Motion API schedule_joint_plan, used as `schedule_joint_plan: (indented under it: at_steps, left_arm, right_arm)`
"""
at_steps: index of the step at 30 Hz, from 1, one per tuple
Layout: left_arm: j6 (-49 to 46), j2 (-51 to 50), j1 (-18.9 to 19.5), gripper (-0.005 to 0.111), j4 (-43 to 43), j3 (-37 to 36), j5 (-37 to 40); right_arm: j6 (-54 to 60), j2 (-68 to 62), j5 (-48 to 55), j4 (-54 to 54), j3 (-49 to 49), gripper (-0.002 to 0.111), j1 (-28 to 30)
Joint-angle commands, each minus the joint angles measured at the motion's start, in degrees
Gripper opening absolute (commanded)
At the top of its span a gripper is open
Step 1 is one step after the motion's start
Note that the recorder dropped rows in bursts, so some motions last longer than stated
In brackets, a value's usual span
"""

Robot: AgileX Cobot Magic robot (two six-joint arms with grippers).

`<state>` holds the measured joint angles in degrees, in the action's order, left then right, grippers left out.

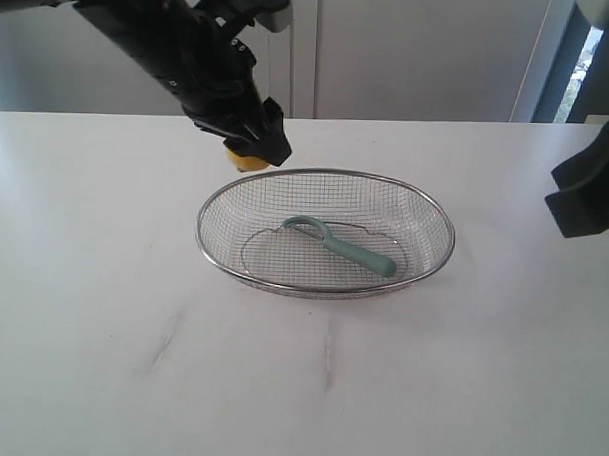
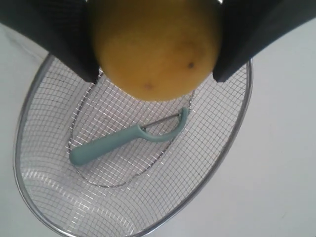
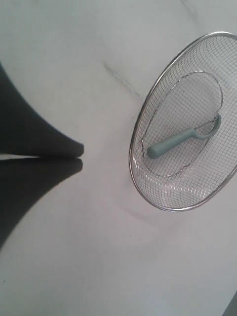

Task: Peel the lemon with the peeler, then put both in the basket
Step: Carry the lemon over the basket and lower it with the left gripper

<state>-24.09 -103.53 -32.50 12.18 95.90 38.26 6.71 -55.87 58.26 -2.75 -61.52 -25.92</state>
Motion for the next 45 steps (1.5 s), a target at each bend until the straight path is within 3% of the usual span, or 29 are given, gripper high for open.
schedule_joint_plan:
  at_steps: [1, 24, 45]
  left_arm:
    - [1.6, -4.2, -0.3, 0.0, -0.3, 3.6, 0.0]
    - [1.2, -16.5, -0.3, 0.0, -0.3, 3.6, -4.8]
    - [1.2, -19.8, -0.3, 0.0, -0.3, 3.6, -7.2]
  right_arm:
    - [0.0, 0.4, -0.1, -0.2, 0.3, 0.0, 0.3]
    - [0.0, 0.4, -0.5, -0.2, 0.3, 0.0, 0.3]
    - [0.0, 0.4, -0.6, -0.2, 0.3, 0.0, 0.3]
